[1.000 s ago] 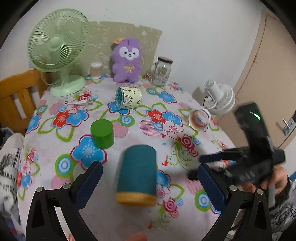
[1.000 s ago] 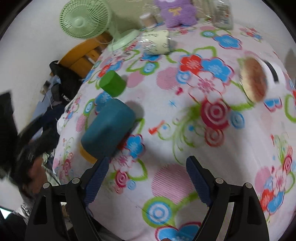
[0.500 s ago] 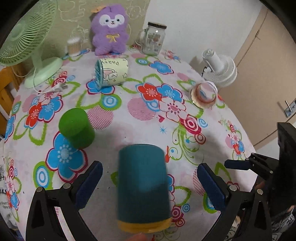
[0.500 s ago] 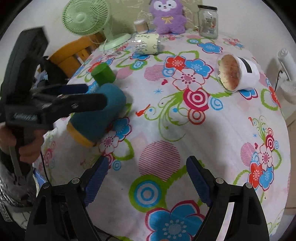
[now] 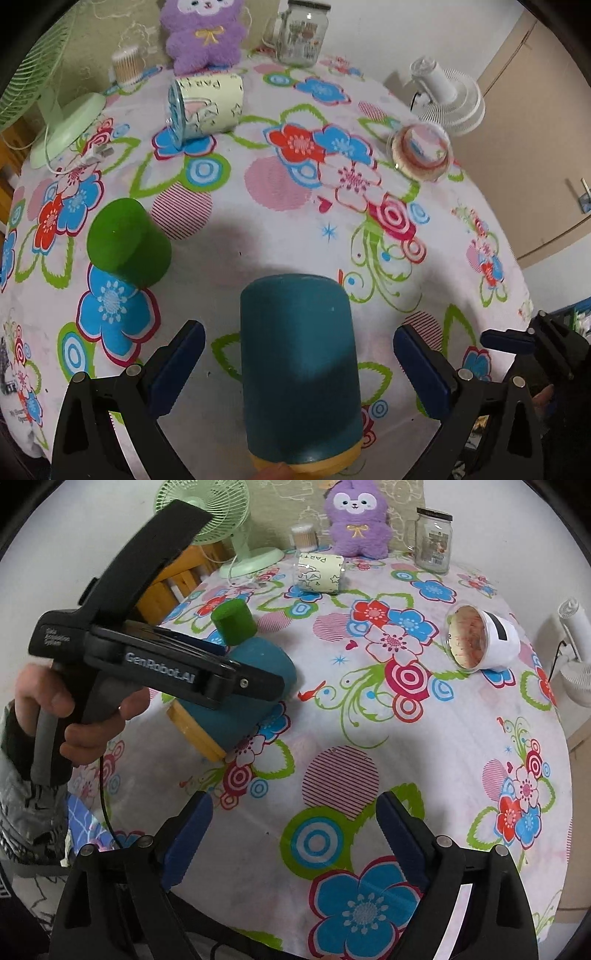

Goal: Flip cup upside down
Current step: 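Open the right tool while the left tool turns the cup rim down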

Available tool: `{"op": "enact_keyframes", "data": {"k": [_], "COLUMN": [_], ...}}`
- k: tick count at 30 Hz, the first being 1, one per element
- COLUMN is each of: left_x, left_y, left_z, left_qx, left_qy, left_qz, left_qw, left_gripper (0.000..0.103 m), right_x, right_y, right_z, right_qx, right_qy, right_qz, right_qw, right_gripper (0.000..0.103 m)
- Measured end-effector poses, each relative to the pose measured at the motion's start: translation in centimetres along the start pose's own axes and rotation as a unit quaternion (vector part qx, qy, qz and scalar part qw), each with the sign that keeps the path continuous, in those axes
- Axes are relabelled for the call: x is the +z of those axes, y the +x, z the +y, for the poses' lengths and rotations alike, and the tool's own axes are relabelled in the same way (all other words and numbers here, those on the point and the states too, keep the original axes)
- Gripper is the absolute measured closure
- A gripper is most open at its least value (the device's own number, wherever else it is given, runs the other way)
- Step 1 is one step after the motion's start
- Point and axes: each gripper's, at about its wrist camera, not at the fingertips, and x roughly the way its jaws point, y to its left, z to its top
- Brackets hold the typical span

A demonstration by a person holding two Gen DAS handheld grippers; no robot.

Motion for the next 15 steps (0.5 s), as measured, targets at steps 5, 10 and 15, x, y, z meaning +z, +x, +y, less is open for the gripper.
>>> {"op": "enact_keyframes", "data": {"k": [5, 10, 15], "left_x": [0.2, 0.4, 0.5], "left_y": [1.0, 1.8, 2.2], "left_z": [-0.1, 0.4, 0.1], "left_qx": [0.005, 0.014, 0.005], "left_qy": [0.0, -0.016, -0.015], "left_qz": [0.028, 0.044, 0.059], "left_qw": [0.9996, 0.9988, 0.9981], "left_gripper": [0.0, 0.001, 0.026], "right_x": [-0.2, -0.2, -0.2], "right_y": [0.0, -0.3, -0.2], "right_z": [0.0, 0.2, 0.0], "right_qx": [-0.004, -0.004, -0.003], "right_qy": [-0.009, -0.018, -0.015], "right_qz": [0.004, 0.003, 0.005], "right_qw": [1.0, 1.0, 1.0], "right_gripper": [0.011, 0.011, 0.01]}}
